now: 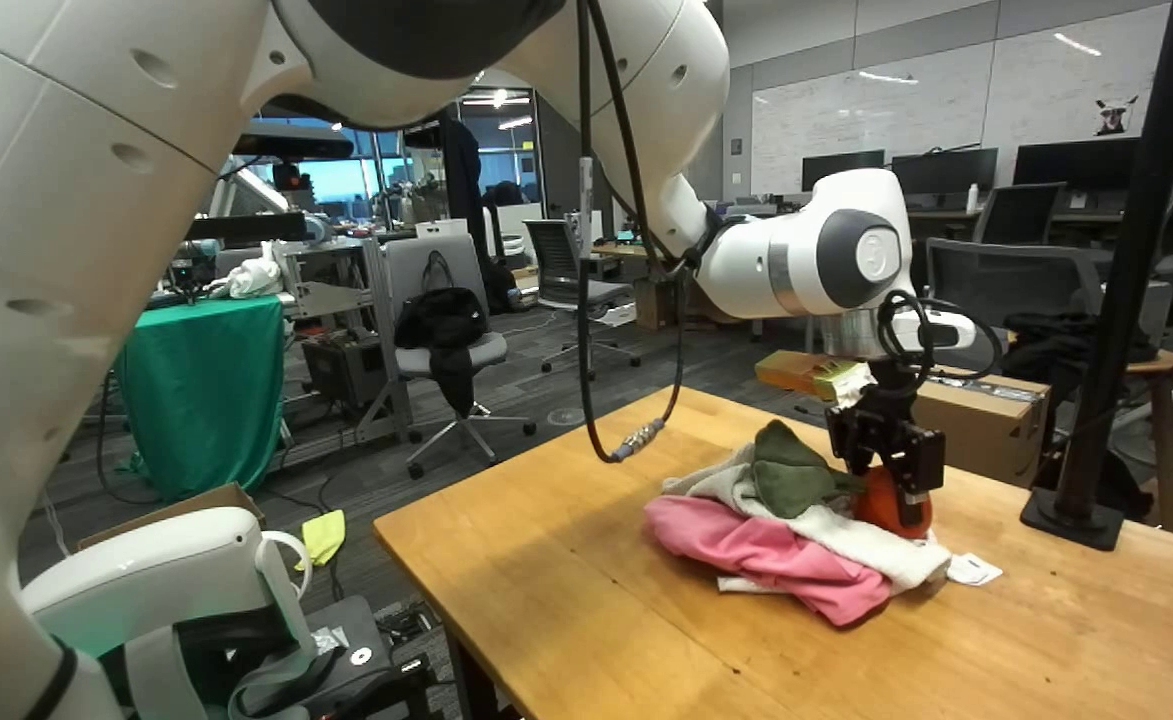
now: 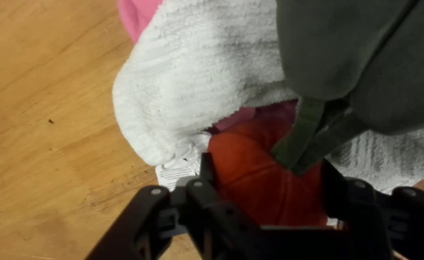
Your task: Separate the objects on the table
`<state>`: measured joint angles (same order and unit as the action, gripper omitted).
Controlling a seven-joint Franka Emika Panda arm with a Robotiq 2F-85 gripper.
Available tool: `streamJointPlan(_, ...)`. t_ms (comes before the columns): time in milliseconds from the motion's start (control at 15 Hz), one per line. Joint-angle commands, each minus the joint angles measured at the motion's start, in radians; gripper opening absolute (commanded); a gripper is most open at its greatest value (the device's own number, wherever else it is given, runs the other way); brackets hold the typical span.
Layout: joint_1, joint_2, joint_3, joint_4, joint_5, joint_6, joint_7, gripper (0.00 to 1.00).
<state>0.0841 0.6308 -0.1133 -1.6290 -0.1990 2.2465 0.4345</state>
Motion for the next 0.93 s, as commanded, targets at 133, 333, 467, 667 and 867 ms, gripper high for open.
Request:
streamJointPlan(133,0.012,-0.008,-0.018,0.022,-0.004,-0.002,-0.001,0.21)
streamJointPlan(333,0.015,-0.029,-0.019,0.017,-0.005,-0.02,0.001,0.07)
streamJointPlan(467,0.018,-0.042,-0.023,0.021,-0.011,-0.043,0.0,0.08)
streamJointPlan(667,0.018,-0.066,-0.034,0.051,-0.028,-0.101,0.002,0.07)
streamJointPlan(867,0.017,-0.09,-0.048,0.104,-0.053,-0.161,0.009,0.07)
